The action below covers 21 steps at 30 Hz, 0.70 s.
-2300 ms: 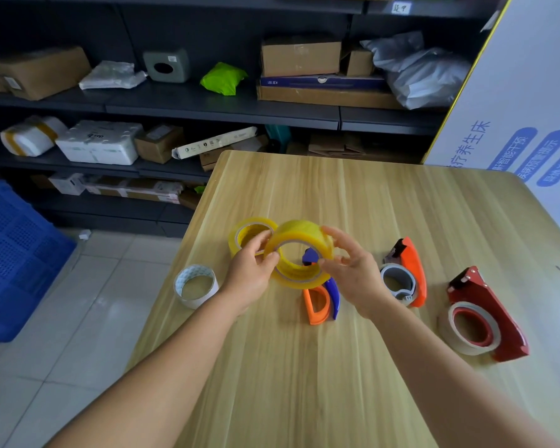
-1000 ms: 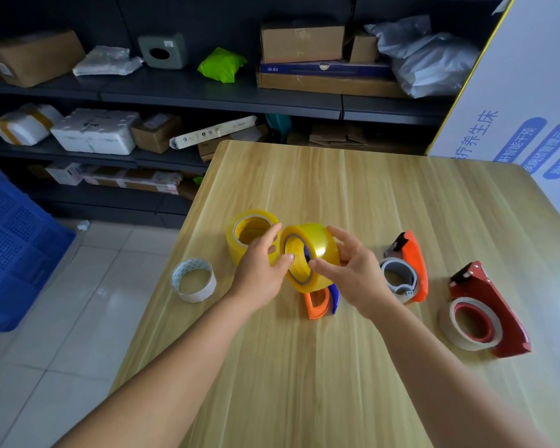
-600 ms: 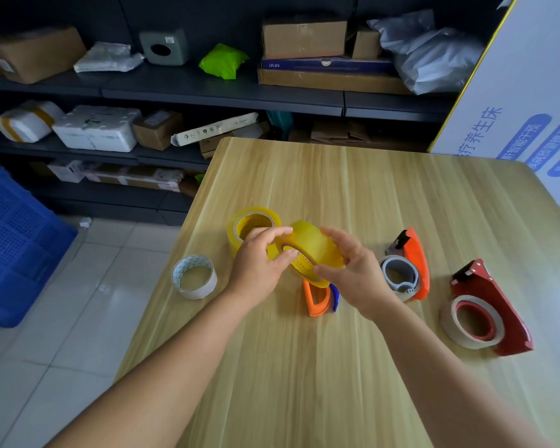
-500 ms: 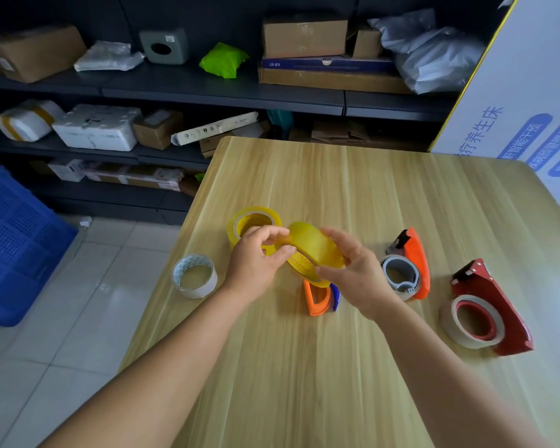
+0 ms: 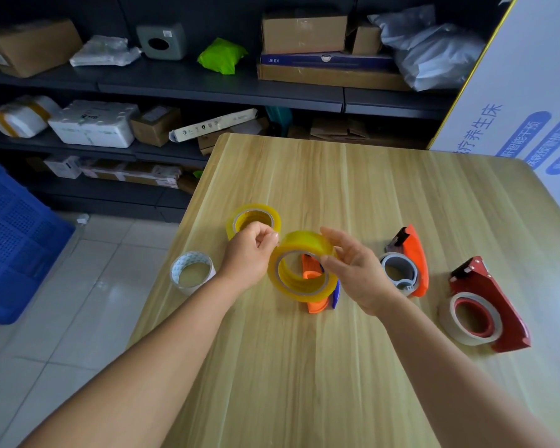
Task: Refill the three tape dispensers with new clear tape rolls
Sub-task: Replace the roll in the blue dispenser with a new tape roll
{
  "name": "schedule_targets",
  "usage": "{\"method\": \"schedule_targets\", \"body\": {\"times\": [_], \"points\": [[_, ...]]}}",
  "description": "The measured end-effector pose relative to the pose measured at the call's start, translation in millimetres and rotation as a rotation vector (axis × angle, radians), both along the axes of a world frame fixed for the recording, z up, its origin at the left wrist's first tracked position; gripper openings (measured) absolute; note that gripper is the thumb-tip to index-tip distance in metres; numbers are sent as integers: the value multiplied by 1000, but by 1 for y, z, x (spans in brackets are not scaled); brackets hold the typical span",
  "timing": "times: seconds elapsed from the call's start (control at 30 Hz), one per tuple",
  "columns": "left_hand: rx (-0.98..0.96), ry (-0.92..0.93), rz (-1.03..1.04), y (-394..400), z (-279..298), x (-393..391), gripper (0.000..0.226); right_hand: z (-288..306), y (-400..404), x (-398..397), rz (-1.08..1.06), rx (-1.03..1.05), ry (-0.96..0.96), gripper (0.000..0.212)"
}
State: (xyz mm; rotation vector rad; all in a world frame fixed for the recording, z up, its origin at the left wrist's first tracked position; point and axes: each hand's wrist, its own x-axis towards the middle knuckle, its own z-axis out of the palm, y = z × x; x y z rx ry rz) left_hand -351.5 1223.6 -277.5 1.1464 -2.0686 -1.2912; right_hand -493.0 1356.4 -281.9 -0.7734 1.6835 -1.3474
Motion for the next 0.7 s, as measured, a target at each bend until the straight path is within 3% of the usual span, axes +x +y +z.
{"method": "schedule_targets", "body": {"times": [0.1, 0.27, 0.33, 0.43, 0.6, 0.7], "points": [[61, -17, -44, 4, 0, 1, 12, 1, -2, 0, 0, 14, 21, 34], [277, 19, -165, 8, 5, 6, 49, 0, -6, -1, 4, 56, 63, 31], [248, -50, -207, 8, 4, 9, 65, -1, -9, -1, 6, 73, 52, 29], [226, -70, -158, 6, 0, 13, 70, -4, -13, 1, 0, 132, 65, 30], [162, -132, -33, 8, -4, 14, 59, -1, -12, 14, 31, 205, 470, 60], [119, -193, 67, 11, -1, 12, 61, 0, -9, 32, 115, 188, 563, 63]]}}
